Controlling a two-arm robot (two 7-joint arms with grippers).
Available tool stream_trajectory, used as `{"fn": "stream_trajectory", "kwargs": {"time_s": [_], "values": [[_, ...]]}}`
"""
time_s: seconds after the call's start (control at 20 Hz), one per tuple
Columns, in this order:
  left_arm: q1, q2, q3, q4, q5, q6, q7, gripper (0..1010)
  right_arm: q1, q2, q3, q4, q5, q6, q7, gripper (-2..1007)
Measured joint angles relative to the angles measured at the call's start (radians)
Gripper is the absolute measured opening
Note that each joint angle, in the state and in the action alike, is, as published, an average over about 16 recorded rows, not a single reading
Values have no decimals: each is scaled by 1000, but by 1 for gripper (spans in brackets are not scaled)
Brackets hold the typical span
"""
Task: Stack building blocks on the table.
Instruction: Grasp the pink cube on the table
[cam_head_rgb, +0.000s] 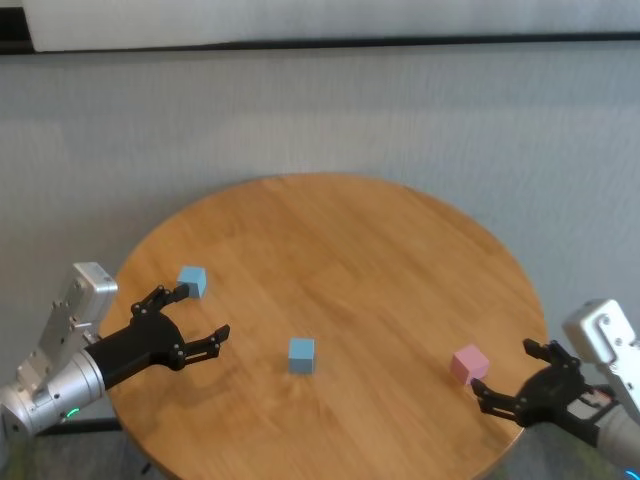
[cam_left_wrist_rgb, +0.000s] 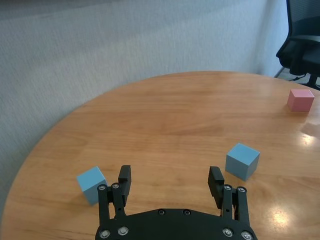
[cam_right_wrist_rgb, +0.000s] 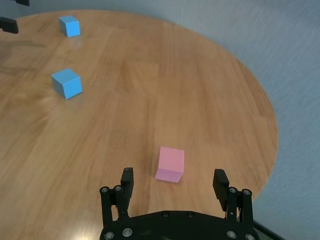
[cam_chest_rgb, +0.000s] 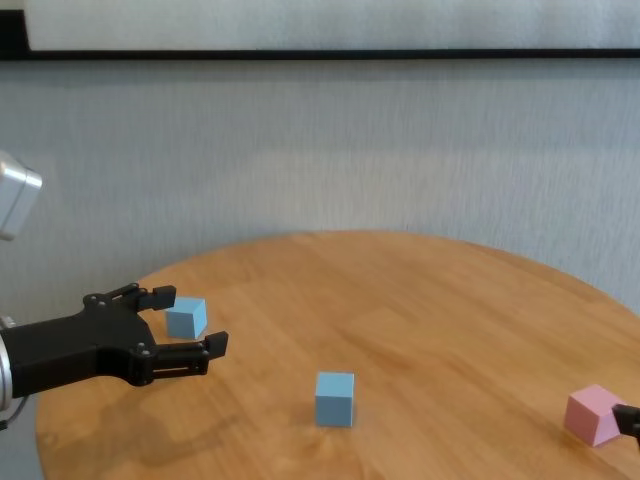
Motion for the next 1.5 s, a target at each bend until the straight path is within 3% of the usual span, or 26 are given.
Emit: {"fn": "stream_trajectory", "kwargs": {"time_s": [0.35,0.6,1.5], "values": [[0,0,0,0,0,0,0,1000,24,-59,-18,23,-51,36,-40,1005],[0,0,0,0,0,0,0,1000,29,-91,-21,35,-73,60,-62,1005],[0,0,0,0,0,0,0,1000,52,-199,2,86,-64,128,-60,1005]]}}
